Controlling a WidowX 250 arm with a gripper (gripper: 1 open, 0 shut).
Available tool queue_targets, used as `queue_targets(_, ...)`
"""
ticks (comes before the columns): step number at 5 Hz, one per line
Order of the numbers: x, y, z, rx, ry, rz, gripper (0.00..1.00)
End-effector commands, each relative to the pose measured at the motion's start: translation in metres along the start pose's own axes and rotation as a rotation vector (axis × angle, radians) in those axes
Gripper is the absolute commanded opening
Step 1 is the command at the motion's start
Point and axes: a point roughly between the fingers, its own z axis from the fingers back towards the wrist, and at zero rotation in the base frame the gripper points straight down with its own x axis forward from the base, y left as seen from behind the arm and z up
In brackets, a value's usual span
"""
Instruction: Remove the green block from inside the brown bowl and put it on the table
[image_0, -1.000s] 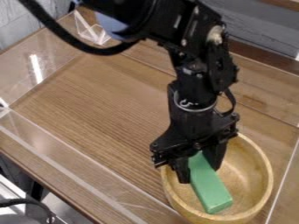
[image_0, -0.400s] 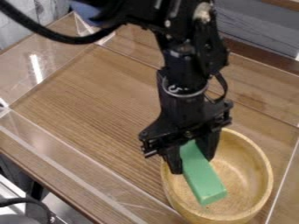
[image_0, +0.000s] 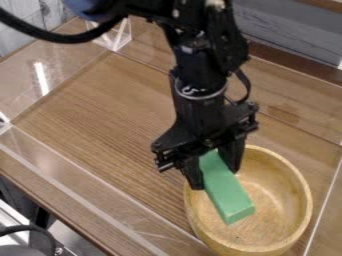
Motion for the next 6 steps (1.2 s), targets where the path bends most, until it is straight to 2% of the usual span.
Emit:
queue_targets(1,0.005,-0.001,0.011,-0.042,-0.006,0.008,0.0)
queue_targets(6,0.013,0.006,0.026,-0.102,-0.008,-0.021,0.0)
